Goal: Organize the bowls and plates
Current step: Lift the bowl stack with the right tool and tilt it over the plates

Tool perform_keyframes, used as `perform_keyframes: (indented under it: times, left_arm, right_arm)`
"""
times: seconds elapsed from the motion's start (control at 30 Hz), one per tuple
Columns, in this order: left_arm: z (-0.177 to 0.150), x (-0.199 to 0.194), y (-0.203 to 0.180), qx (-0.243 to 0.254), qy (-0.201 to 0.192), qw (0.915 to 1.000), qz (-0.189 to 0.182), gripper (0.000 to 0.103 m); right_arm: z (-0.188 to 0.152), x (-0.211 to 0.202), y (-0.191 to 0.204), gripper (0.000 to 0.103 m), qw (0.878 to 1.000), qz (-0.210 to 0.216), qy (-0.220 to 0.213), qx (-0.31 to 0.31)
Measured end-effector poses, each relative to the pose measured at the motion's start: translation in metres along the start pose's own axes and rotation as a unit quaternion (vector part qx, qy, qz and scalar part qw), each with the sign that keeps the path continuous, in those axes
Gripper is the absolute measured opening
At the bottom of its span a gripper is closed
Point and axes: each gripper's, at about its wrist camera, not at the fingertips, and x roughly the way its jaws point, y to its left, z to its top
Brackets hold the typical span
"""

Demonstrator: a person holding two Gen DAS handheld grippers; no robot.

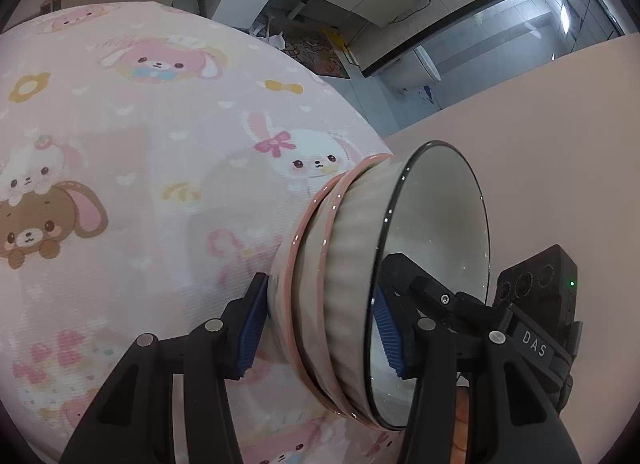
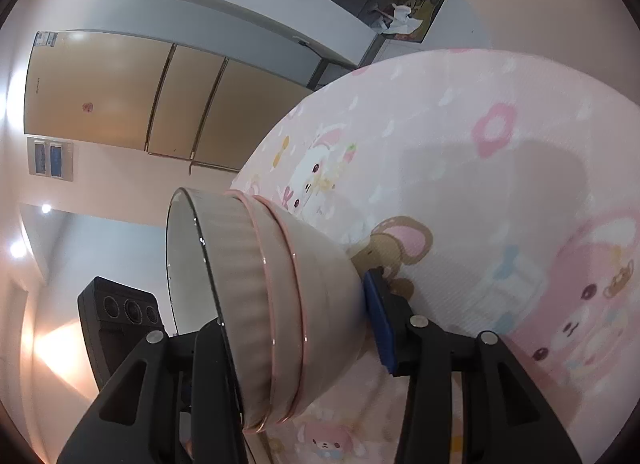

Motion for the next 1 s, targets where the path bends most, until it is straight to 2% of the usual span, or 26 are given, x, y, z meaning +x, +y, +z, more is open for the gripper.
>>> perform_keyframes:
  times: [0.13, 0.3, 0.5, 0.67, 0.83, 1.0]
  left_arm:
    - [-0.005, -0.005, -0.008, 0.018, -0.012, 0.9995, 0.023, 0.053]
    - [-0.008, -0.01, -0.006, 0.009, -0.007, 0.9998, 0.017, 0.052]
    - [-0.006, -0.022, -0.011, 0.018, -0.024, 0.9995, 0.015, 0.052]
    - [-0.008, -0.046, -0.011, 0.019, -0.036, 0.9992, 0.006, 0.052]
    - [-0.018, -0.073, -0.016, 0.021, -0.057, 0.998, 0.018, 0.051]
    - [-0.032, -0.105, -0.012, 0.02, -0.077, 0.9967, 0.019, 0.051]
  right_arm:
    - [-0.004, -0.001, 0.003, 0.042, 1.0, -0.005, -0.002, -0.003]
    - [-0.008, -0.004, 0.009, 0.042, 1.0, -0.018, 0.002, -0.013]
    - [-0.011, -0.015, 0.021, 0.042, 1.0, -0.012, -0.005, -0.022]
    - [-0.016, -0.028, 0.042, 0.042, 0.999, -0.012, -0.011, -0.041]
    - [-0.025, -0.032, 0.06, 0.042, 0.999, -0.004, -0.004, -0.045]
    - [-0.043, -0.037, 0.087, 0.042, 0.997, -0.006, -0.007, -0.075]
